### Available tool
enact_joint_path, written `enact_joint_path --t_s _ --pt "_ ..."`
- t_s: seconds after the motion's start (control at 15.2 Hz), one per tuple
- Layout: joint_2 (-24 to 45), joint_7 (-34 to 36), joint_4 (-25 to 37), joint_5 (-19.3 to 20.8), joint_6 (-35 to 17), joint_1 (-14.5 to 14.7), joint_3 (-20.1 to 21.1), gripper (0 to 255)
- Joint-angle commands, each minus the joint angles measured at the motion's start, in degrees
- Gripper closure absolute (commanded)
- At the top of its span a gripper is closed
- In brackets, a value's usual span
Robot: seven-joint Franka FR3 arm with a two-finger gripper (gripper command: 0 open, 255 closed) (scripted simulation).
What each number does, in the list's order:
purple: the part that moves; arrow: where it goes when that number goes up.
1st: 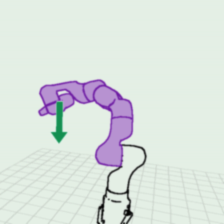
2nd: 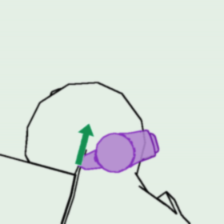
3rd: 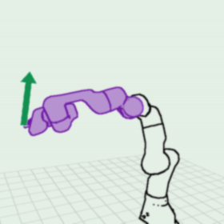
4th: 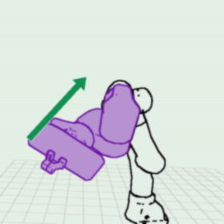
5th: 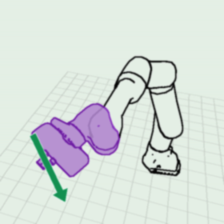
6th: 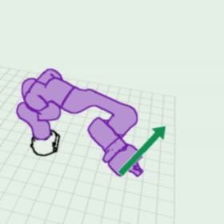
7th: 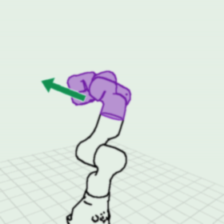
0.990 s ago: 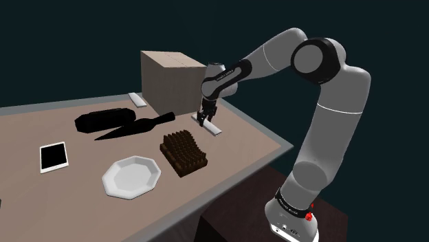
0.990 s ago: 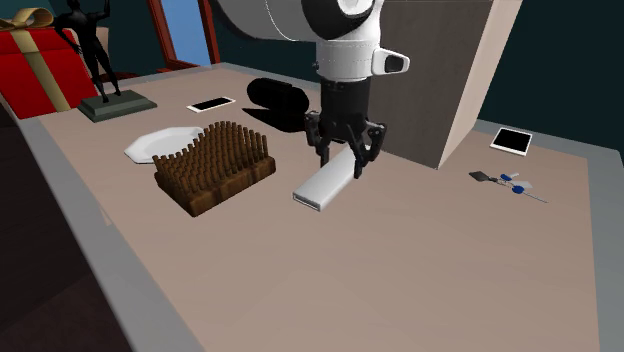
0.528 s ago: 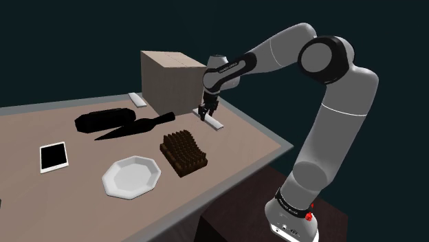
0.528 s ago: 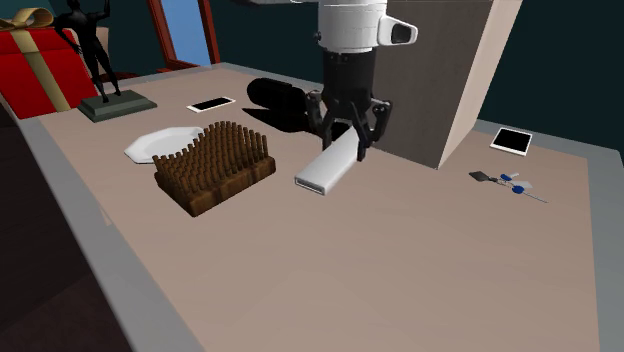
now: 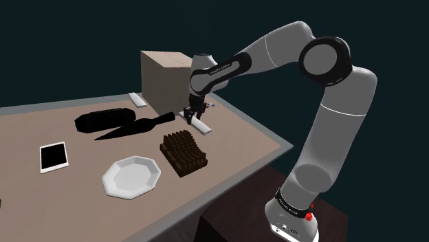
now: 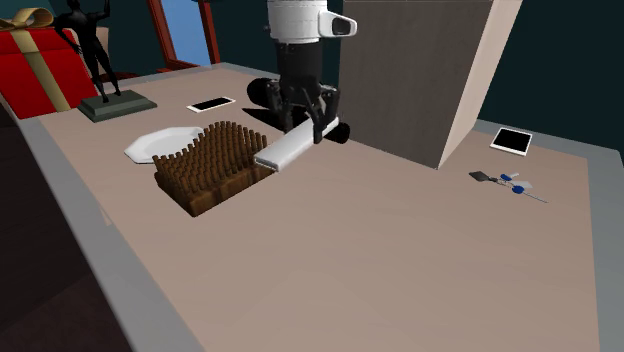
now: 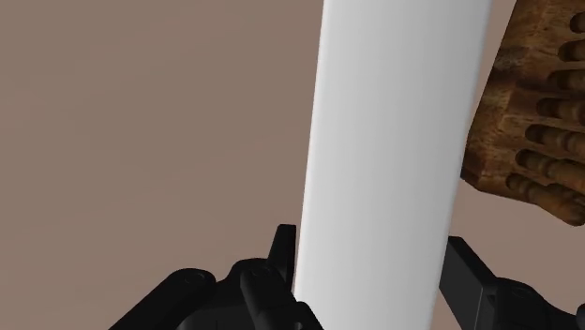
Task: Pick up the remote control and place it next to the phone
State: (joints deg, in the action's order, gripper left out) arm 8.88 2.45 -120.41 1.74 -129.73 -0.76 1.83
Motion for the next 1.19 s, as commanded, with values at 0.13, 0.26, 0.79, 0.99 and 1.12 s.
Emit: enact_joint_path --t_s 0.13,0.26,0.79,0.99,1.12 --pt "1.3 5.7 1.9 0.6 0.7 3.2 2.1 255" --pt "2.4 8.4 3.4 0.9 1.2 4.7 3.1 255" --pt "8.3 19.0 12.0 2.7 4.2 11.3 6.4 255" --pt "11.3 22.6 16.4 3.5 5.8 13.9 7.4 255" --pt "13.5 24.9 19.7 4.0 7.0 15.6 7.9 255"
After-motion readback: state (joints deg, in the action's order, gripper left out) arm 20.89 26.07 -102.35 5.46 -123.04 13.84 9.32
